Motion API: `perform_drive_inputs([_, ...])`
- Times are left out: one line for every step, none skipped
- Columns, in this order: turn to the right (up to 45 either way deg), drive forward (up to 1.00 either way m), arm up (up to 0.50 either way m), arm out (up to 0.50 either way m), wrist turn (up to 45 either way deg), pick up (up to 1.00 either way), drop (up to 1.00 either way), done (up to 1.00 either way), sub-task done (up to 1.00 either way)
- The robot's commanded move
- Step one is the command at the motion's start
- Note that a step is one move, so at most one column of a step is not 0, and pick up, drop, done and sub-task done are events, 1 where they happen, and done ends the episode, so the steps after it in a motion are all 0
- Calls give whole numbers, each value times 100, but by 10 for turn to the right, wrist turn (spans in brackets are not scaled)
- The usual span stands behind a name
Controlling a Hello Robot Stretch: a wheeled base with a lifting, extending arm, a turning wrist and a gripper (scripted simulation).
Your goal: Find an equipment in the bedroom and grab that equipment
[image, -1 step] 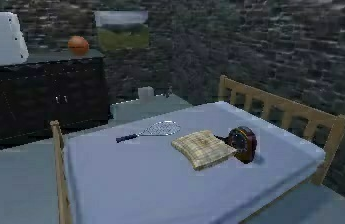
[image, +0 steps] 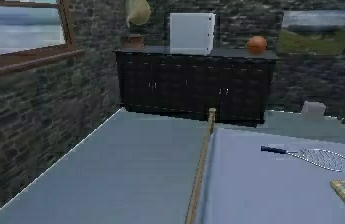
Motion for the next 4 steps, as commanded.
perform_drive_inputs([-180,0,0,0,0,0,0,0,0])
perform_drive_inputs([0,50,0,0,0,0,0,0,0])
perform_drive_inputs([270,0,0,0,0,0,0,0,0])
perform_drive_inputs([0,100,0,0,0,0,0,0,0])
